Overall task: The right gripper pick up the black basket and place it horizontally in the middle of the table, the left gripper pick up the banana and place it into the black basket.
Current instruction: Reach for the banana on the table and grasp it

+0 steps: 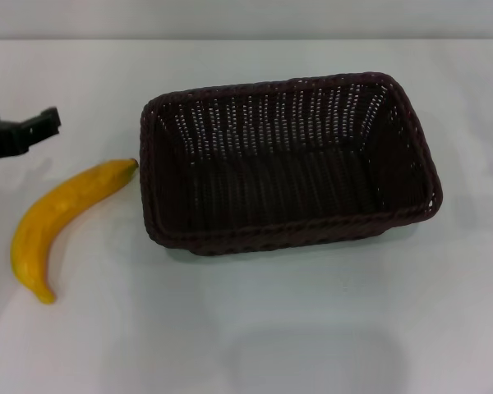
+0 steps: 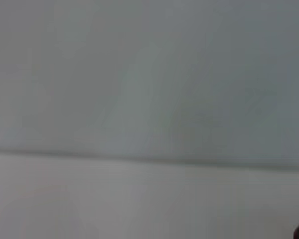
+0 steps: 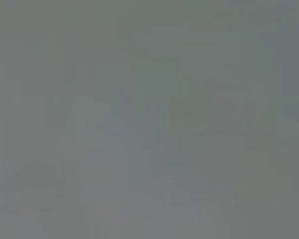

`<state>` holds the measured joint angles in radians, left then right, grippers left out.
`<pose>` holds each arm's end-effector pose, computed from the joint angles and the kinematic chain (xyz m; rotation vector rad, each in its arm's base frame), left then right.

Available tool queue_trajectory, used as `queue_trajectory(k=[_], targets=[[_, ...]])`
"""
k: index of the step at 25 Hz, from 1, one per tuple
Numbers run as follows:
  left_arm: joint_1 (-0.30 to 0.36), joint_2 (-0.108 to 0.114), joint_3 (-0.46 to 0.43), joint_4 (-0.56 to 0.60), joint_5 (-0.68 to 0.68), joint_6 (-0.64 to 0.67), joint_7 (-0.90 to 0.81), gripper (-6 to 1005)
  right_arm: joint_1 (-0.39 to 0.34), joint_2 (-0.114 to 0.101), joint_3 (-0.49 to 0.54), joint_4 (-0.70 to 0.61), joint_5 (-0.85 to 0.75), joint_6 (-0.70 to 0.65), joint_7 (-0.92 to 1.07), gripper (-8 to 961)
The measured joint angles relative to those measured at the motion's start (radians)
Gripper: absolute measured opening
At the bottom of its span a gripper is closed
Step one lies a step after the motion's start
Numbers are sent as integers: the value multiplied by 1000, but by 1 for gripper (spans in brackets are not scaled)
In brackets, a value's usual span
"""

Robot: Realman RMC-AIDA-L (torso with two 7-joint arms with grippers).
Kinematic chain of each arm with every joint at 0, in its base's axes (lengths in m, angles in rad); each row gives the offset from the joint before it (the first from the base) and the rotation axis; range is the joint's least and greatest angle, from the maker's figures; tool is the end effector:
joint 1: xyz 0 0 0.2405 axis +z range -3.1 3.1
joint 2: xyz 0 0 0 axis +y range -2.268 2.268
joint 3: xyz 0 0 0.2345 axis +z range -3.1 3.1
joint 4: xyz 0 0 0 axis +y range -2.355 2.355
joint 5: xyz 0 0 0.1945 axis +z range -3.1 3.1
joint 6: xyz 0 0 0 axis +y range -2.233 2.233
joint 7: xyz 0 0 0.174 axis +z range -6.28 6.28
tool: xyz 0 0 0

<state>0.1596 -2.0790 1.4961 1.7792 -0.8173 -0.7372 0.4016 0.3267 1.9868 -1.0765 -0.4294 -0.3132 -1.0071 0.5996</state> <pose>-0.2369 0.3045 0.0682 -1.8339 -1.1010 -0.3805 0.3320 0.3647 0.1343 -1.3562 0.5941 0.8300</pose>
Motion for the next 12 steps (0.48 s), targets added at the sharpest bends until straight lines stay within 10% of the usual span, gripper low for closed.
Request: queue_trajectory(k=[12], targets=[[-154,1,4,74,361,-375,-295,861,-2,-7,-5,-23,-38,-6,37,741]])
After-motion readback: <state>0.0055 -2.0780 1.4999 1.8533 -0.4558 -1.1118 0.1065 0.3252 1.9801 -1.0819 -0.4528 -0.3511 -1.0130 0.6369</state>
